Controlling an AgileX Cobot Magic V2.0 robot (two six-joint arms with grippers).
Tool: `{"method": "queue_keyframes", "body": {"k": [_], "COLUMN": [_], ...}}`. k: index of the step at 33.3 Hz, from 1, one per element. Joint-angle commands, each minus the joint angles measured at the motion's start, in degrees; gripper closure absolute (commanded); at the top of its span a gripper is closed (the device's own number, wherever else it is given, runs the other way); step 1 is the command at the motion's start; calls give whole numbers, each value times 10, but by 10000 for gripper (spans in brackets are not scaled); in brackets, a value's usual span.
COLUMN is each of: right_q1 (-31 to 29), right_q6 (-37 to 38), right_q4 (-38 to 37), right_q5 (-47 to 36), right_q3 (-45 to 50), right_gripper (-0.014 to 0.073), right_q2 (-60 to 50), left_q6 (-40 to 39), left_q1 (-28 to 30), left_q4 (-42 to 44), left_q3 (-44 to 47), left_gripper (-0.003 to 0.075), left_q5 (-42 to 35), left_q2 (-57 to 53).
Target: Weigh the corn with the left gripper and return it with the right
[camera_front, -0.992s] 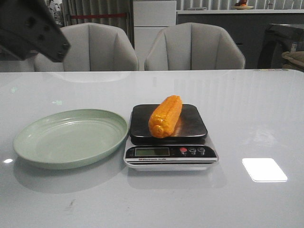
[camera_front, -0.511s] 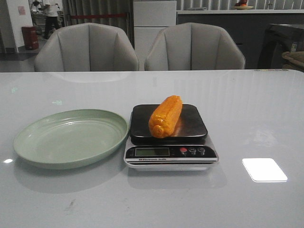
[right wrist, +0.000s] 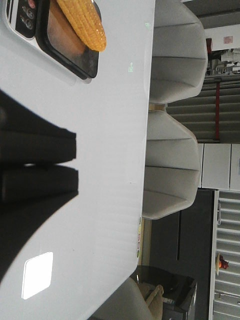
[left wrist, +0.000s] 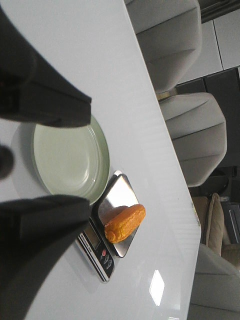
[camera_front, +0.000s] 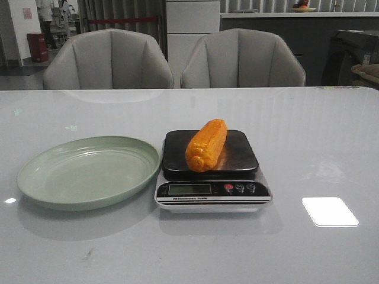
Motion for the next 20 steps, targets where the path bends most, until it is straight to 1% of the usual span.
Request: {"method": "queue_keyframes", "body": {"k": [1,2,3,5,7,9,13,20], "right_q1": [1,1,0,0,0,1,1,1], "right_q6": [0,0,0,0,0,0,0,0], "right_q4": [-3,-3,-3,-3,-3,-3,-3,-3], "right_q5": [-62,-71,-79,-105,-135,-138,-104,-5], "right_q3": [5,5,5,5,4,-6,-46,-153], "right_gripper": [439,439,439,439,439,439,439,439], "right_q2": [-11,-11,-11,-11,-11,-10,6,113], "left_q6": [-1,-1,-1,-1,-1,-1,-1,-1], "left_q1": [0,0,0,0,0,0,0,0], "left_q4": [7,7,7,7,7,7,7,8], "left_q3": [-15,-15,-15,-15,-15,-15,-15,-15], "left_gripper": [536,608,612,584,589,601,605,605], "left_q5": [-52,-51,-50,-50,-51,-53,-53,-54], "left_q2": [-2,-2,-2,-2,-2,-2,-2,-2]}}
